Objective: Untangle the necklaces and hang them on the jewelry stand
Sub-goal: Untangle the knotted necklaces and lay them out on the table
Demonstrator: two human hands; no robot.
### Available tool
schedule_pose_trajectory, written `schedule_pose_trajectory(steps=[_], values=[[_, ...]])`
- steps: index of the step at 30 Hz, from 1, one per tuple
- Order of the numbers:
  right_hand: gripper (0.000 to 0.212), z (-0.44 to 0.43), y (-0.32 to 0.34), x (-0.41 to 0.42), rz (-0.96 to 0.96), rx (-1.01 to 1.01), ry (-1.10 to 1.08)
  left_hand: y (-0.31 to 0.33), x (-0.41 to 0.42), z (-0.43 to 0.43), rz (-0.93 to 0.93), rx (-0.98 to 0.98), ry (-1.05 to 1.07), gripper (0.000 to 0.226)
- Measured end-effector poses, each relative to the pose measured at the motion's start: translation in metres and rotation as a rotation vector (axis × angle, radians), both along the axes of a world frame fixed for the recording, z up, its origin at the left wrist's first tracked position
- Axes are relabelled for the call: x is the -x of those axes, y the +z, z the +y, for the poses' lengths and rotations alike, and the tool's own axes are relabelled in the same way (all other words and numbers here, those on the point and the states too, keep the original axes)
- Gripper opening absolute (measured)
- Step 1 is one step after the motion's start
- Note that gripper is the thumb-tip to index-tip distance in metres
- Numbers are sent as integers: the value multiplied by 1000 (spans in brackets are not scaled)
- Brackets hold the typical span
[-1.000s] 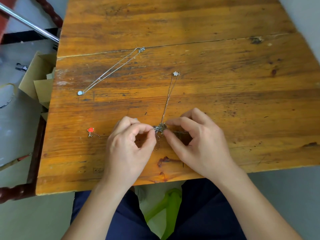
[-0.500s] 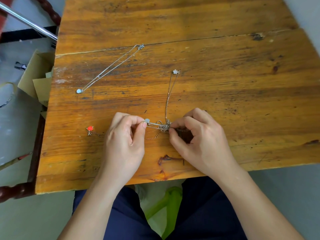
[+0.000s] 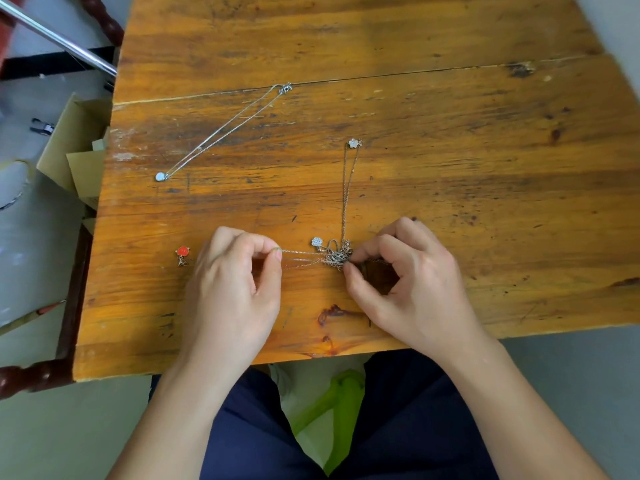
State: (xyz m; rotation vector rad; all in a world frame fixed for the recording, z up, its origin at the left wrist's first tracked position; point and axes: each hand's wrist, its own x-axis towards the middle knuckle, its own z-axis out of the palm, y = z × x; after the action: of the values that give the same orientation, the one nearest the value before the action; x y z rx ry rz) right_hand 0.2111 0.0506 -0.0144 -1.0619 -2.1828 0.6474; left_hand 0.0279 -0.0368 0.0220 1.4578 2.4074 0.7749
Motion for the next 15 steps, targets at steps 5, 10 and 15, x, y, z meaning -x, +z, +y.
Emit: schedule_pose_trajectory(steps=[5, 10, 15], values=[[12, -2, 0, -1, -5, -15, 1, 1, -1, -4, 96, 22, -34, 6], [13, -1, -1, -1, -7, -18, 5, -1, -7, 9, 106, -75, -205, 21], [14, -2, -1, 0, -11, -6, 11, -5, -8, 20, 125, -49, -347, 16]])
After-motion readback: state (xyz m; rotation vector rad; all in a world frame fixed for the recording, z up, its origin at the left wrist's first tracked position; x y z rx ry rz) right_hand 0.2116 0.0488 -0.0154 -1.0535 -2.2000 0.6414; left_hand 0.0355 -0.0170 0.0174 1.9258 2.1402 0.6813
